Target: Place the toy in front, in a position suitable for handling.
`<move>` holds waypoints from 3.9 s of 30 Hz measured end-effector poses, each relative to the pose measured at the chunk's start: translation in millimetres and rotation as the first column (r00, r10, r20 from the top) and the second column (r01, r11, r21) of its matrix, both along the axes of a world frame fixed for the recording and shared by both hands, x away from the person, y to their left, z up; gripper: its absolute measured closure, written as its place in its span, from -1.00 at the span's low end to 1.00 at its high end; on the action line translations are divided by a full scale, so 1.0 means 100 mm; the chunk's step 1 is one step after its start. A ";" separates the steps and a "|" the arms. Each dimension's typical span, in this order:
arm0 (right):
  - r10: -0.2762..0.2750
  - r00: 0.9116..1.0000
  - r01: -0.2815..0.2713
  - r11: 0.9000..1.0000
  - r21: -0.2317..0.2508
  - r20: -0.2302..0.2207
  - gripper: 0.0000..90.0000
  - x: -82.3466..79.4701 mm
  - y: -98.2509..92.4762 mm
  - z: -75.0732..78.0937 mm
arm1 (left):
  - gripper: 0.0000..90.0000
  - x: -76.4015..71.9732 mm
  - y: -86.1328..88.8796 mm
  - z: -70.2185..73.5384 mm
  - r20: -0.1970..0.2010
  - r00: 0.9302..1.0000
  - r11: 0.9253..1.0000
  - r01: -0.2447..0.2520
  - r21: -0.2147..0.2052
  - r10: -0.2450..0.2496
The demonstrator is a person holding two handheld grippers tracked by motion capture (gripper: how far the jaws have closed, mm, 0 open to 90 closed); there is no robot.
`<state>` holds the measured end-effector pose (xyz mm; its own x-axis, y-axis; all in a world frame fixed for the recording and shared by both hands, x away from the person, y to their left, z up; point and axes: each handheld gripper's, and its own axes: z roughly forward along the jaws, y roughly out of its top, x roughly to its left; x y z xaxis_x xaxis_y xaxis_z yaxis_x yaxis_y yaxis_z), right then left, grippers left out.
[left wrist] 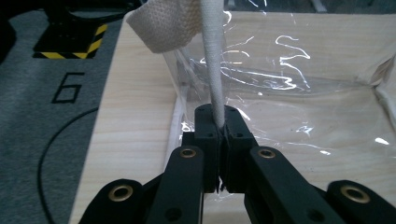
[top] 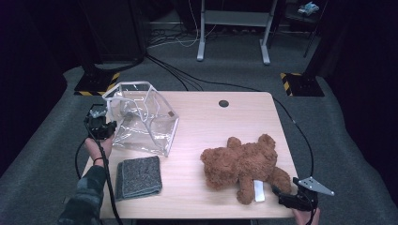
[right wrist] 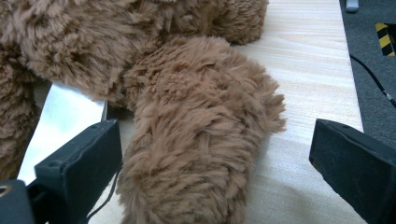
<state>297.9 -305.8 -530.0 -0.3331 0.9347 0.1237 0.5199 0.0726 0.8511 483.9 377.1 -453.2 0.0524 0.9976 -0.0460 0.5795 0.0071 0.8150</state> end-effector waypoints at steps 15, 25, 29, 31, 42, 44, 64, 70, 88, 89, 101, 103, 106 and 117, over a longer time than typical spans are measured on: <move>-0.004 1.000 0.004 1.000 0.000 -0.003 -0.96 0.01 0.00 0.00 | 0.03 -0.32 -0.03 0.25 0.026 0.999 0.999 0.032 0.023 -0.033; -0.003 1.000 0.003 1.000 0.006 -0.008 -0.96 0.01 0.00 0.00 | -0.29 -0.53 -0.41 0.21 0.014 0.989 0.989 0.149 0.004 -0.150; -0.006 1.000 0.006 1.000 0.003 -0.008 -0.96 0.01 0.01 0.00 | -0.37 -0.61 -0.56 0.20 0.007 0.980 0.980 0.199 -0.003 -0.199; -0.006 1.000 0.006 1.000 0.003 -0.009 -0.96 0.01 0.01 0.00 | -0.39 -0.66 -0.62 0.19 0.014 0.975 0.975 0.222 -0.010 -0.222; -0.007 1.000 0.008 1.000 0.006 -0.007 -0.95 0.01 0.01 0.00 | -0.42 -0.77 -0.96 0.12 0.012 0.951 0.951 0.308 -0.029 -0.308; -0.010 1.000 0.010 1.000 0.006 -0.008 -0.95 0.00 0.00 0.00 | -0.38 -0.76 -1.01 0.11 0.012 0.949 0.949 0.315 -0.029 -0.314; -0.020 1.000 0.020 1.000 0.006 0.007 -0.94 0.00 0.00 0.00 | 0.68 -0.49 -1.13 0.07 0.033 0.966 0.962 0.258 -0.088 -0.256; -0.021 1.000 0.021 1.000 0.004 0.010 -0.94 -0.01 0.00 0.00 | 0.70 -0.43 -1.14 0.07 0.044 0.970 0.969 0.240 -0.067 -0.237; -0.015 1.000 0.015 1.000 0.000 0.025 -0.94 -0.02 0.01 -0.01 | 0.74 -0.09 -1.16 0.13 0.069 0.987 0.987 0.150 -0.059 -0.146; -0.014 1.000 0.014 1.000 -0.001 0.026 -0.94 -0.02 0.01 -0.01 | 0.74 -0.06 -1.16 0.12 0.061 0.988 0.987 0.147 -0.061 -0.143; -0.011 1.000 0.011 1.000 -0.009 0.025 -0.94 -0.03 0.01 -0.01 | 0.74 0.14 -1.13 0.06 0.033 0.994 0.992 0.109 -0.058 -0.107; -0.008 1.000 0.008 1.000 -0.009 0.024 -0.94 -0.02 0.01 -0.01 | 0.75 0.15 -1.12 0.05 0.035 0.994 0.993 0.105 -0.057 -0.103; -0.008 1.000 0.009 1.000 -0.011 0.022 -0.93 -0.02 0.01 -0.01 | 0.75 0.18 -1.10 0.06 0.029 0.994 0.992 0.104 -0.068 -0.102; -0.015 1.000 0.016 1.000 -0.008 0.014 -0.94 -0.02 0.02 -0.01 | 0.74 0.40 -1.11 0.10 -0.005 0.996 0.995 0.089 -0.050 -0.089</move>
